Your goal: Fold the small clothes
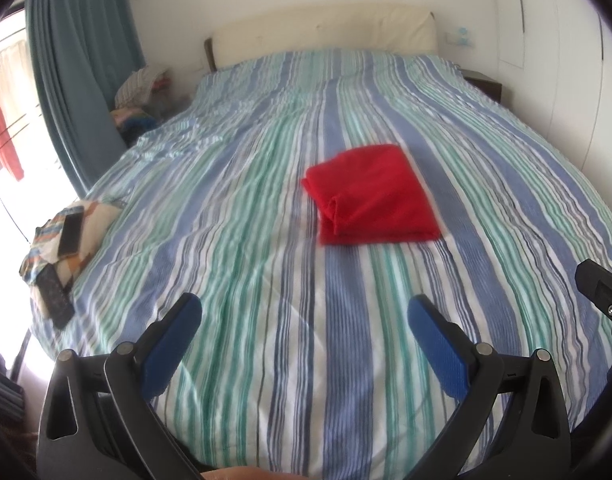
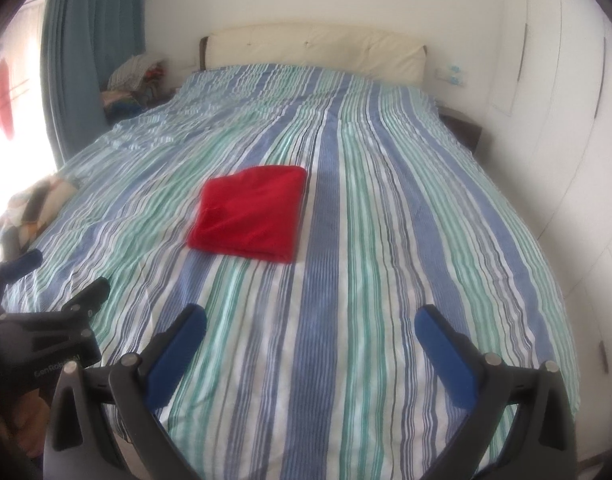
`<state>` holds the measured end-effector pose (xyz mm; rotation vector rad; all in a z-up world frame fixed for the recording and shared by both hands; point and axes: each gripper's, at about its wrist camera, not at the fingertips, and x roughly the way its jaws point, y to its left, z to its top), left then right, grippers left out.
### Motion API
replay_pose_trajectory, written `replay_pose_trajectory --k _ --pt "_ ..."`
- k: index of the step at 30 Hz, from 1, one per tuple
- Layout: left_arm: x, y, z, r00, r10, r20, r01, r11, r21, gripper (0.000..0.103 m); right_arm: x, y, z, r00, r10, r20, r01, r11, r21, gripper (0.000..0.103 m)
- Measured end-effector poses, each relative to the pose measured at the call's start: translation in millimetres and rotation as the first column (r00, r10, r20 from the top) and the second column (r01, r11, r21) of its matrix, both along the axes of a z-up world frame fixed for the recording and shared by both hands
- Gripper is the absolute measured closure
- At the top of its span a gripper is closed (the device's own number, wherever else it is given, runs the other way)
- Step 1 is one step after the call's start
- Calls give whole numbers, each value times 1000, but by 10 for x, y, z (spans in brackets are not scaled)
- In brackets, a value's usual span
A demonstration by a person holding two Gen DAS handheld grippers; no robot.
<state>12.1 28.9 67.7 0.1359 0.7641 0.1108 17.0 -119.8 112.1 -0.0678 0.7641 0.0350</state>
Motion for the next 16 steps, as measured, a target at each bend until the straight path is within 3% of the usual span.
replay_pose_trajectory --k 16 --pt "-80 -88 50 999 -29 45 29 1000 13 0 18 -6 -54 1000 -1 -8 1 1000 -11 1"
